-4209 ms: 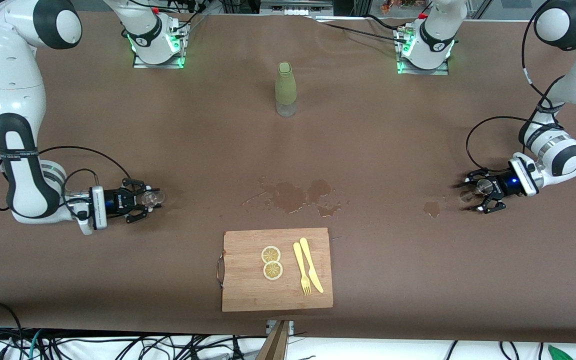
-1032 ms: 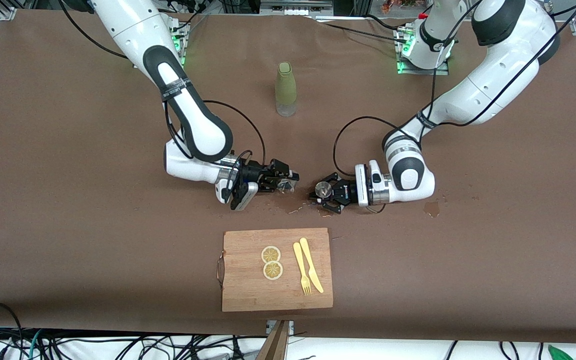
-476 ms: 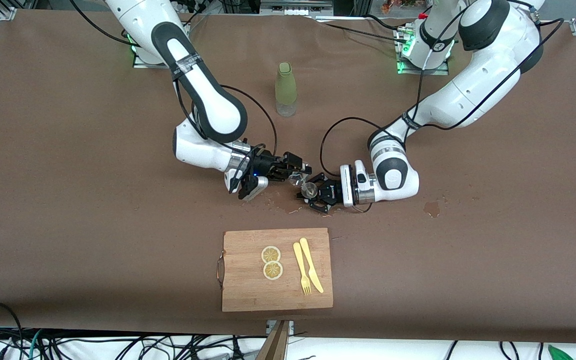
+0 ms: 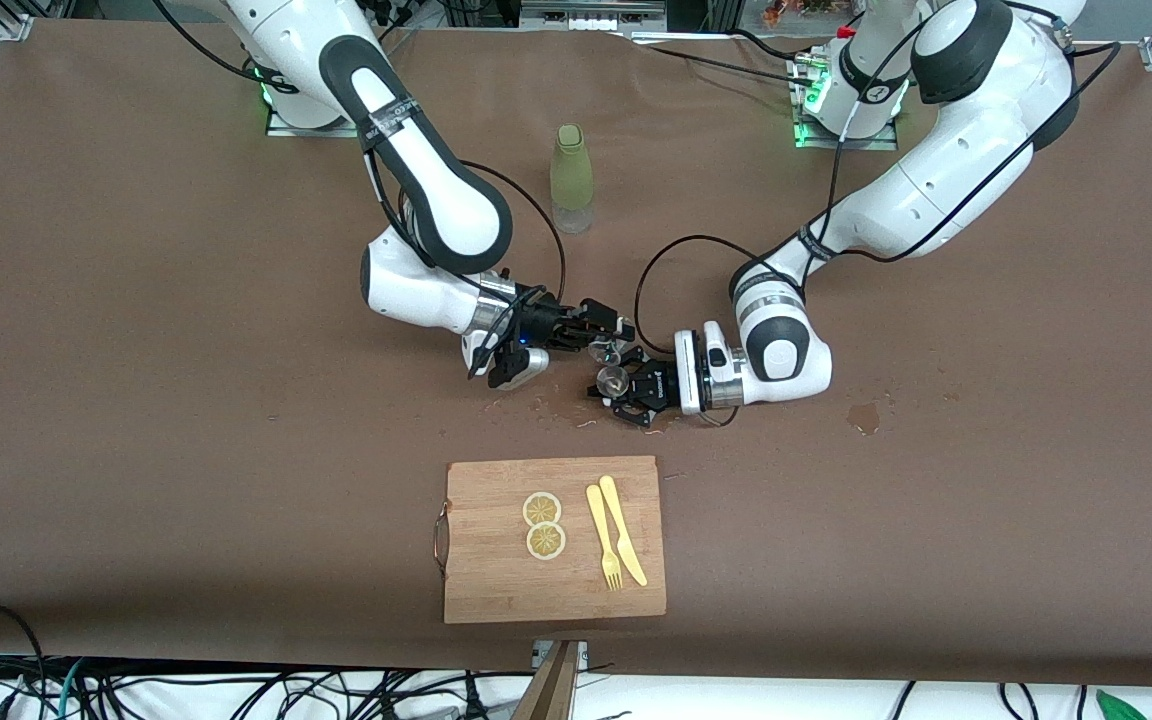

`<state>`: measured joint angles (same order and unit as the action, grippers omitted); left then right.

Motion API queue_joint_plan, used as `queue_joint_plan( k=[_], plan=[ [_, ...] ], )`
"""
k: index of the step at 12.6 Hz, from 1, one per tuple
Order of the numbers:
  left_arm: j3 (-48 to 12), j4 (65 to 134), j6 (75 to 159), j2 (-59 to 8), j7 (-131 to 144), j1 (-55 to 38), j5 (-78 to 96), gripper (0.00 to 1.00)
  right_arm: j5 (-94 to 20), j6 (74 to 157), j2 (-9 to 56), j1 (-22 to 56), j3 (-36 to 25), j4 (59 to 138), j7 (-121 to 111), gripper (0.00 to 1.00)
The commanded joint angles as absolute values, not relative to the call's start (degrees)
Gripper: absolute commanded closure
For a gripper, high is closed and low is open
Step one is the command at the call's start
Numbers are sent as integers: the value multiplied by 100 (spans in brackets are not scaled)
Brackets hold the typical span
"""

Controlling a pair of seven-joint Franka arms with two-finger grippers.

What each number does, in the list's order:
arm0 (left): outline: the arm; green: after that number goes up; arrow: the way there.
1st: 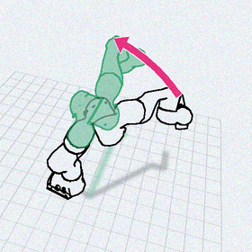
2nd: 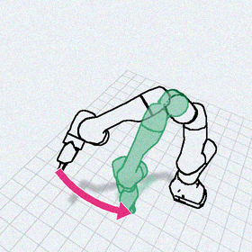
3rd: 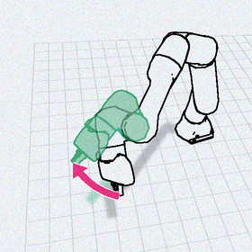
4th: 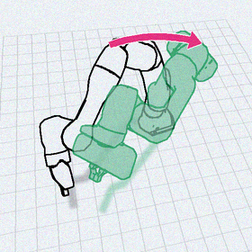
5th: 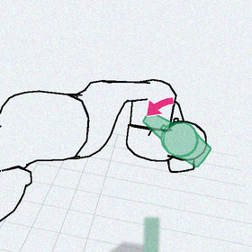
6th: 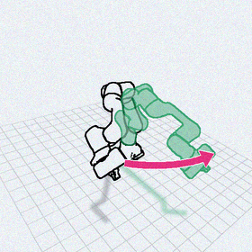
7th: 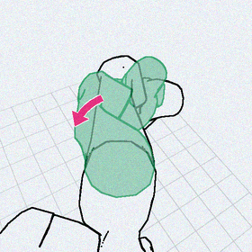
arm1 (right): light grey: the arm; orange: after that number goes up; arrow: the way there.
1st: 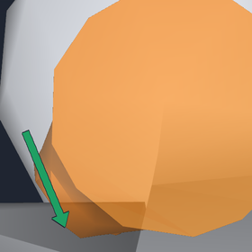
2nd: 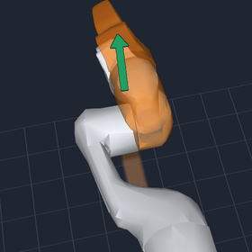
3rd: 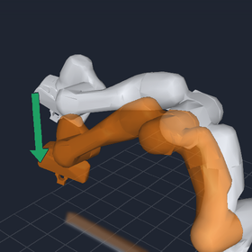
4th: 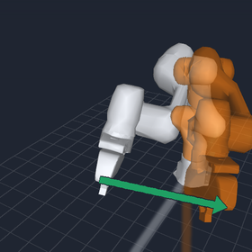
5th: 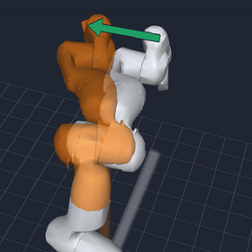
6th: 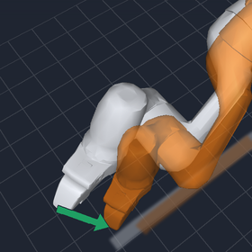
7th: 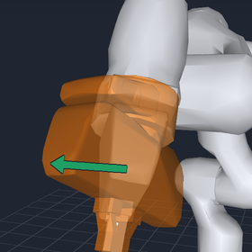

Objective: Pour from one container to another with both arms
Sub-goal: 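Pour from the beaker into the jigger by tilting the right gripper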

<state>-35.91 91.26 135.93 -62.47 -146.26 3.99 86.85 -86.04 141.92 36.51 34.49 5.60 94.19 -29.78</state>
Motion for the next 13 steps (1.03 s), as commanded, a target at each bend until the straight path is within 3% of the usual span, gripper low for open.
queue_joint_plan(
  k=[1,13],
  plan=[
    [-3656,8930,13658,-6398,-15029,316,9052,100,-8666,14370,3551,3595,510,9475,-2813,71],
    [-3656,8938,13667,-6539,-15336,308,9105,100,-8701,14370,3744,3586,510,9080,-2031,71]
  ],
)
